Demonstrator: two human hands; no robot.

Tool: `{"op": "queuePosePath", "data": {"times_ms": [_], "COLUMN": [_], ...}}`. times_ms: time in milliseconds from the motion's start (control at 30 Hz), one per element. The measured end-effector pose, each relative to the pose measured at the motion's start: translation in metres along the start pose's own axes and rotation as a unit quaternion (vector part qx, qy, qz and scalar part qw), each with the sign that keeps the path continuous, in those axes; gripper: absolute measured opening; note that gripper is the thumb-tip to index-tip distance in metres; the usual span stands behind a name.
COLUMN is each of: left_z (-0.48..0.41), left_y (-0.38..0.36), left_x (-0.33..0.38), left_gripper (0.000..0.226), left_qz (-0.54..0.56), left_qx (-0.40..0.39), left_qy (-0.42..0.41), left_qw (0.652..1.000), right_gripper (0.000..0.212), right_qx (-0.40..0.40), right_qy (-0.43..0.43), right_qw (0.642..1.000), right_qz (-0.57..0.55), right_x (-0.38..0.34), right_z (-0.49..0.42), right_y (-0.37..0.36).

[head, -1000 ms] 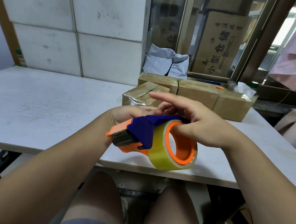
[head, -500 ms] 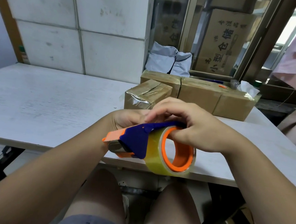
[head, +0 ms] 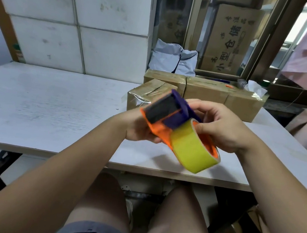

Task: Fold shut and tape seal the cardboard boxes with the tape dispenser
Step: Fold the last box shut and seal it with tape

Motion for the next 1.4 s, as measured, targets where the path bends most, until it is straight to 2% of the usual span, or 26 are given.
{"op": "queuePosePath", "data": {"times_ms": [133,267,367,433,500,567,633,733,800,1000,1233,1267,1367,1400], "left_z": [-0.009,-0.005,-0.001,0.002,0.008,0.014,0.020,0.021,0.021,0.014,0.010,0.008,0.001,-0.001], "left_y": [0.003,0.018,0.031,0.037,0.043,0.051,0.058,0.070,0.074,0.091,0.112,0.115,0.117,0.116], "left_x": [0.024,0.053,0.061,0.062,0.063,0.064,0.065,0.064,0.062,0.052,0.037,0.034,0.025,0.023], "left_gripper": [0.027,0.018,0.015,0.016,0.018,0.020,0.020,0.020,0.020,0.022,0.020,0.019,0.017,0.016], "left_qz": [-0.109,-0.122,-0.170,-0.196,-0.207,-0.228,-0.234,-0.219,-0.222,-0.192,-0.128,-0.106,-0.045,-0.033], "left_qx": [0.076,0.167,0.229,0.253,0.274,0.312,0.347,0.371,0.376,0.393,0.441,0.439,0.415,0.405], "left_qy": [-0.080,-0.222,-0.275,-0.298,-0.326,-0.357,-0.384,-0.409,-0.421,-0.393,-0.349,-0.339,-0.300,-0.296], "left_qw": [0.988,0.953,0.918,0.899,0.881,0.850,0.823,0.804,0.795,0.809,0.817,0.825,0.858,0.864], "right_gripper": [0.048,0.044,0.037,0.035,0.030,0.029,0.030,0.038,0.041,0.037,0.039,0.045,0.085,0.091], "right_qx": [0.103,0.181,0.246,0.282,0.295,0.305,0.311,0.305,0.313,0.323,0.263,0.267,0.290,0.292], "right_qy": [-0.059,-0.128,-0.175,-0.220,-0.272,-0.311,-0.333,-0.359,-0.364,-0.382,-0.396,-0.403,-0.403,-0.398], "right_qw": [0.992,0.974,0.952,0.920,0.874,0.838,0.821,0.807,0.809,0.826,0.839,0.836,0.825,0.825], "right_qz": [-0.039,-0.041,0.044,0.160,0.273,0.328,0.343,0.357,0.338,0.259,0.266,0.260,0.270,0.273], "right_x": [0.022,0.047,0.069,0.081,0.089,0.096,0.102,0.107,0.108,0.117,0.116,0.117,0.119,0.118], "right_z": [0.002,0.009,0.014,0.019,0.023,0.026,0.027,0.026,0.026,0.028,0.024,0.025,0.025,0.024], "right_y": [0.019,0.035,0.051,0.067,0.079,0.090,0.098,0.107,0.108,0.108,0.109,0.110,0.115,0.115]}}
Point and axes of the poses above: each hand's wrist, its own z-axis away from the middle knuckle, its own y-axis out of the back of the hand, x = y × z, the point moved 7 cm from there along -z, towards the middle knuckle, and after that the axes turned 13 degrees about z, right-handed, at the moved point
